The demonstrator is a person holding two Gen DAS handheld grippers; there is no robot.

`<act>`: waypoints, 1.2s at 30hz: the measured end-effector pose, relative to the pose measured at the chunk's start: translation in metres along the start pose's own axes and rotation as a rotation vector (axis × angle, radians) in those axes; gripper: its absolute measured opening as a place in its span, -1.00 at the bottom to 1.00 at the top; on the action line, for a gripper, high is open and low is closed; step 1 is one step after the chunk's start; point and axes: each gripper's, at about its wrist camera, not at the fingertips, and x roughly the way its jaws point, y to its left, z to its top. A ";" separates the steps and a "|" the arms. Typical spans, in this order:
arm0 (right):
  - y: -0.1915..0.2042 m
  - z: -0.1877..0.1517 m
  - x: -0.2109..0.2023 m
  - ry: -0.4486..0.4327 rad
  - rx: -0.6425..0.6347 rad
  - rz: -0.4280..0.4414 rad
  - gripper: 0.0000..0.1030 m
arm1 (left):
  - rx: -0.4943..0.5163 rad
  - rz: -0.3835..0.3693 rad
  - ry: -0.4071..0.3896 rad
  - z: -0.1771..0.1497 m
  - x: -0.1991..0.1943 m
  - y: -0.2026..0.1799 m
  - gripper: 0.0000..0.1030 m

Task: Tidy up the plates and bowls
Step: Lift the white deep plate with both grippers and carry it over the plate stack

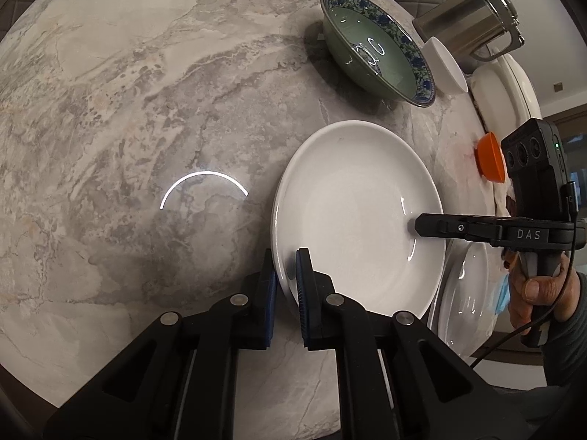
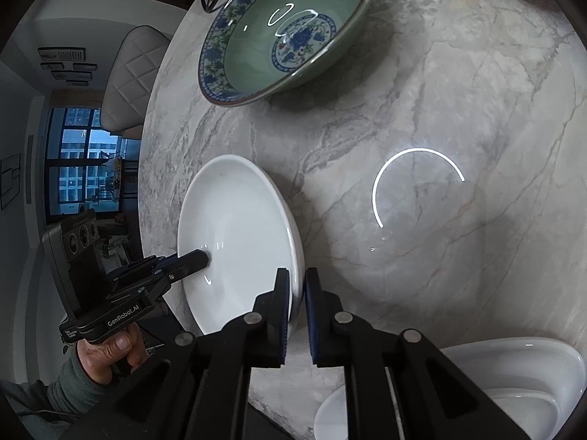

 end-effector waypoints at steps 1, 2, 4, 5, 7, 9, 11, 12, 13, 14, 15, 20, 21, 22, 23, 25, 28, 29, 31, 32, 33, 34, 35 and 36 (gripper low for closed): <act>0.000 0.000 0.000 -0.004 0.000 -0.001 -0.78 | 0.002 -0.002 -0.003 0.000 -0.001 0.000 -0.84; 0.001 -0.001 -0.001 -0.010 0.001 -0.001 -0.78 | 0.007 -0.002 -0.005 0.000 -0.003 -0.001 -0.84; 0.003 -0.003 -0.005 -0.022 -0.002 -0.001 -0.78 | 0.019 -0.002 -0.012 0.001 -0.007 -0.003 -0.84; 0.005 -0.003 -0.006 -0.030 -0.002 -0.002 -0.78 | 0.027 -0.002 -0.016 0.001 -0.010 -0.005 -0.84; 0.008 -0.006 -0.010 -0.046 -0.010 -0.005 -0.78 | 0.042 -0.006 -0.030 0.002 -0.017 -0.008 -0.84; 0.009 -0.009 -0.016 -0.065 -0.008 0.000 -0.78 | 0.057 -0.013 -0.041 0.004 -0.025 -0.013 -0.84; 0.011 -0.013 -0.023 -0.082 -0.009 0.000 -0.78 | 0.082 -0.013 -0.054 0.004 -0.035 -0.019 -0.84; 0.012 -0.015 -0.026 -0.092 -0.008 -0.001 -0.78 | 0.097 -0.013 -0.062 0.005 -0.040 -0.024 -0.84; 0.014 -0.018 -0.029 -0.103 -0.007 -0.001 -0.78 | 0.113 -0.013 -0.072 0.005 -0.046 -0.028 -0.83; 0.015 -0.021 -0.033 -0.115 -0.005 -0.001 -0.78 | 0.127 -0.017 -0.082 0.006 -0.051 -0.033 -0.84; 0.016 -0.025 -0.038 -0.128 -0.001 0.000 -0.78 | 0.141 -0.022 -0.091 0.007 -0.057 -0.039 -0.84; 0.019 -0.046 -0.067 -0.210 0.023 0.006 -0.78 | 0.217 -0.048 -0.121 0.009 -0.081 -0.068 -0.84; 0.019 -0.051 -0.074 -0.227 0.029 0.006 -0.78 | 0.234 -0.053 -0.122 0.010 -0.085 -0.075 -0.84; 0.019 -0.055 -0.081 -0.244 0.036 0.006 -0.78 | 0.250 -0.058 -0.124 0.010 -0.088 -0.081 -0.84; 0.019 -0.061 -0.087 -0.261 0.043 0.007 -0.78 | 0.266 -0.064 -0.126 0.009 -0.092 -0.087 -0.84; 0.019 -0.071 -0.100 -0.293 0.062 0.006 -0.78 | 0.300 -0.080 -0.123 0.009 -0.097 -0.102 -0.84; 0.013 -0.088 -0.118 -0.342 0.095 0.004 -0.78 | 0.349 -0.100 -0.109 0.004 -0.100 -0.128 -0.84; 0.012 -0.094 -0.123 -0.358 0.108 0.001 -0.78 | 0.367 -0.106 -0.105 0.003 -0.101 -0.136 -0.84; 0.006 -0.107 -0.133 -0.385 0.132 0.001 -0.78 | 0.399 -0.115 -0.096 -0.001 -0.100 -0.155 -0.84; 0.002 -0.114 -0.140 -0.399 0.144 0.003 -0.78 | 0.412 -0.120 -0.096 -0.005 -0.101 -0.164 -0.84; -0.001 -0.119 -0.144 -0.410 0.153 0.004 -0.78 | 0.425 -0.124 -0.093 -0.008 -0.101 -0.173 -0.84; -0.004 -0.125 -0.148 -0.420 0.162 0.005 -0.78 | 0.435 -0.127 -0.091 -0.010 -0.100 -0.181 -0.84; -0.009 -0.133 -0.153 -0.429 0.171 0.006 -0.78 | 0.443 -0.131 -0.088 -0.014 -0.098 -0.189 -0.84; -0.013 -0.139 -0.158 -0.437 0.178 0.008 -0.78 | 0.450 -0.134 -0.084 -0.018 -0.096 -0.198 -0.84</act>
